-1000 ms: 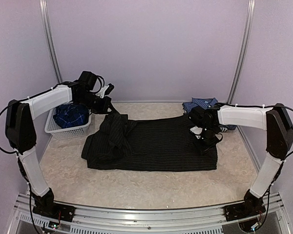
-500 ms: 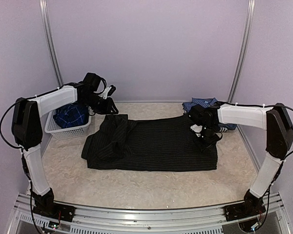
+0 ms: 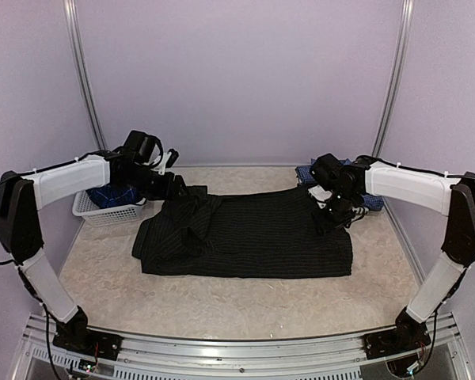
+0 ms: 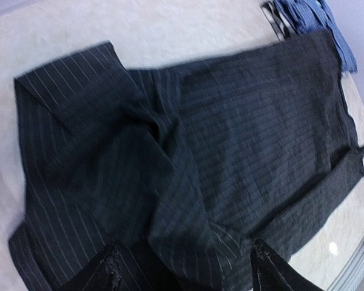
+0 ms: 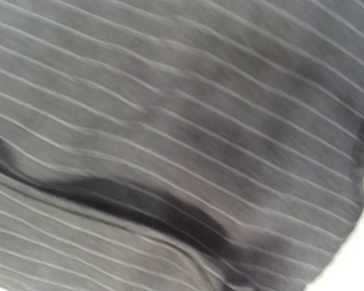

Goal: Fold and stack the long sleeve shirts
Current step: Fold the flattened shirt at the center of the board, then move the 1/3-folded shirt to the center of the board.

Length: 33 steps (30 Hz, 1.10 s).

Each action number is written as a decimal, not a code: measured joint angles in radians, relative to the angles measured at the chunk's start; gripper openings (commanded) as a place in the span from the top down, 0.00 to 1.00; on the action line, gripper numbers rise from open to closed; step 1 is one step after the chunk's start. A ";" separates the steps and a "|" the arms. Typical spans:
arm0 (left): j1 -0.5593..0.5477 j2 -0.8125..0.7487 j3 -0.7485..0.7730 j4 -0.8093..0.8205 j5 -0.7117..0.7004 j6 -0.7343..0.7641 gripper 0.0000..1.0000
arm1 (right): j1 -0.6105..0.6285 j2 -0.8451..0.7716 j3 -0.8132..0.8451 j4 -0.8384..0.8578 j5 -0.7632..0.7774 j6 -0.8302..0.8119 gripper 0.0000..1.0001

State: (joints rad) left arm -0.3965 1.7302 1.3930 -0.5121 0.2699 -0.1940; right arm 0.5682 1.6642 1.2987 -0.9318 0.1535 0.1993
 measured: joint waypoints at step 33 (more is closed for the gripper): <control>-0.002 -0.049 -0.328 -0.023 -0.159 -0.069 0.86 | 0.011 0.064 -0.047 0.203 -0.229 -0.023 0.53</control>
State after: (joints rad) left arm -0.3985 1.6814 1.0645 -0.5350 0.1108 -0.2630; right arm 0.5797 1.7287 1.2514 -0.7288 -0.0757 0.1761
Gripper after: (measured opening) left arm 0.039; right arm 0.476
